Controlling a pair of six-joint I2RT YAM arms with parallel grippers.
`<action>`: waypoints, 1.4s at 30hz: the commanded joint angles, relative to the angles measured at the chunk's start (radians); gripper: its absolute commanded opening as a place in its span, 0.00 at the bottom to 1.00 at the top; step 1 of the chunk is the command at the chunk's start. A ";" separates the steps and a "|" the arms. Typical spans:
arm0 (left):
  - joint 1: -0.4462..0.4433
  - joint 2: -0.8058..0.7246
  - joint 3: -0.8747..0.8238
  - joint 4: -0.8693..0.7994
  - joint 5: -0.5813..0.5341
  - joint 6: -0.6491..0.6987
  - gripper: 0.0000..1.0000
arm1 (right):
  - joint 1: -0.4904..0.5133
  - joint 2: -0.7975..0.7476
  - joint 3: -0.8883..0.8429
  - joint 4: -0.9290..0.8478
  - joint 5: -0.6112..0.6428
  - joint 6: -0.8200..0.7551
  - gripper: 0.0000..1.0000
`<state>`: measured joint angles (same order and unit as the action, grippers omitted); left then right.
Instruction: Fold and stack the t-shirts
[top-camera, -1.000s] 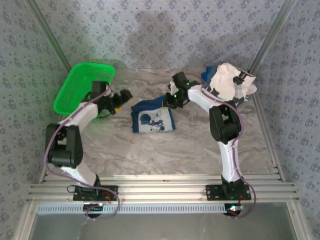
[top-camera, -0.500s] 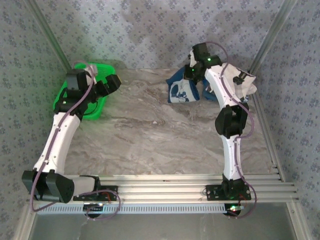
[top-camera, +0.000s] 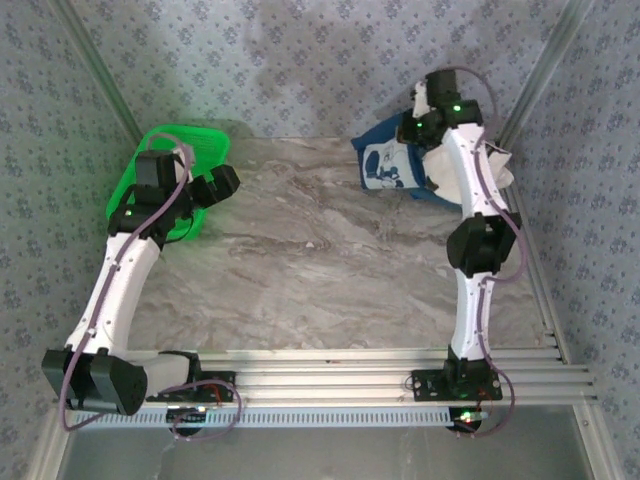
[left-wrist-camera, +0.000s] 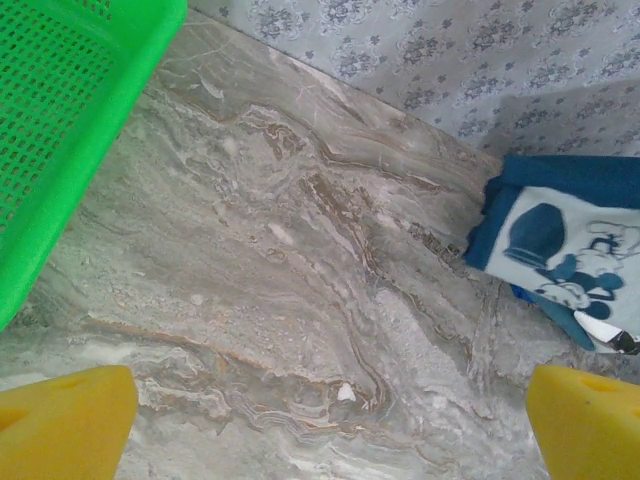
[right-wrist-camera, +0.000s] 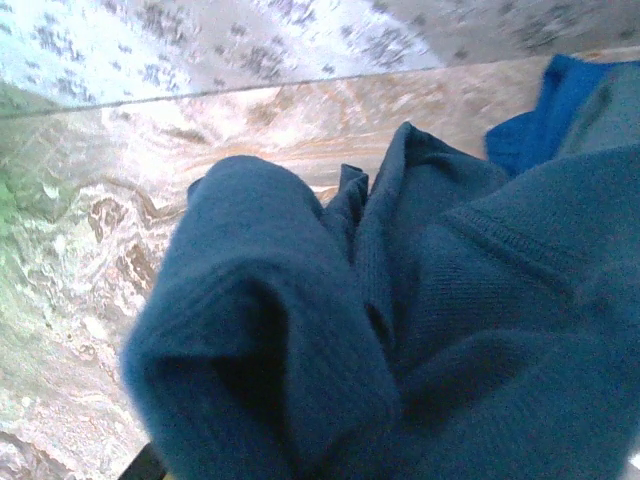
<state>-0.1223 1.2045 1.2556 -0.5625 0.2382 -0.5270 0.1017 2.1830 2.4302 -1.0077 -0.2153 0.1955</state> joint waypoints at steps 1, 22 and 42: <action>0.004 -0.027 0.010 -0.030 -0.006 0.031 1.00 | -0.090 -0.145 -0.073 0.086 -0.076 0.042 0.00; 0.007 -0.103 0.019 -0.246 -0.125 0.093 1.00 | -0.463 -0.256 -0.615 0.434 0.024 0.199 0.98; 0.062 -0.521 -0.798 0.489 -0.468 0.230 1.00 | -0.144 -1.190 -1.907 1.020 0.231 -0.137 1.00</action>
<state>-0.0650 0.7288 0.5747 -0.3809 -0.1081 -0.4248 -0.0429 1.0023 0.6704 -0.1978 -0.0616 0.1719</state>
